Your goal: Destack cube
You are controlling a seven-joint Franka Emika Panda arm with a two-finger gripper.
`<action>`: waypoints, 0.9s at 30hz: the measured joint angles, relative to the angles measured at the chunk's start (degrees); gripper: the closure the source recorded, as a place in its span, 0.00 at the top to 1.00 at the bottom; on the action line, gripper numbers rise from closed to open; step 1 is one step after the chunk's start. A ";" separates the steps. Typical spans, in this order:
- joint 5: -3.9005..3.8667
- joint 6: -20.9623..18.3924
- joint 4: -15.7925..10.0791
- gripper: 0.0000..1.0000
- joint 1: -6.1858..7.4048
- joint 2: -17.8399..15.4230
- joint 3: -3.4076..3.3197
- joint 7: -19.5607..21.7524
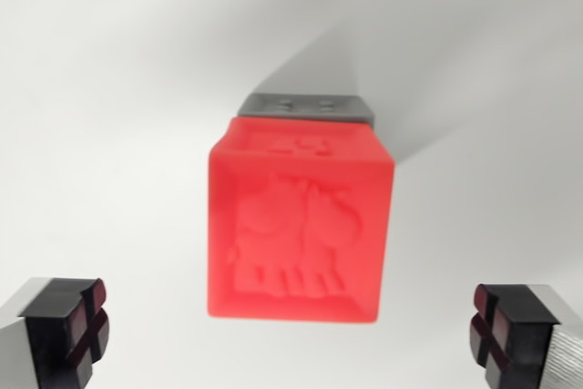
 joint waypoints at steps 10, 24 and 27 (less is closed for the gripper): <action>0.00 5.17 0.07 1.00 -0.03 5.41 -0.01 0.11; 0.00 8.25 0.46 0.00 -0.03 8.76 -0.03 0.14; 0.00 8.26 0.49 0.00 -0.03 8.76 -0.03 0.14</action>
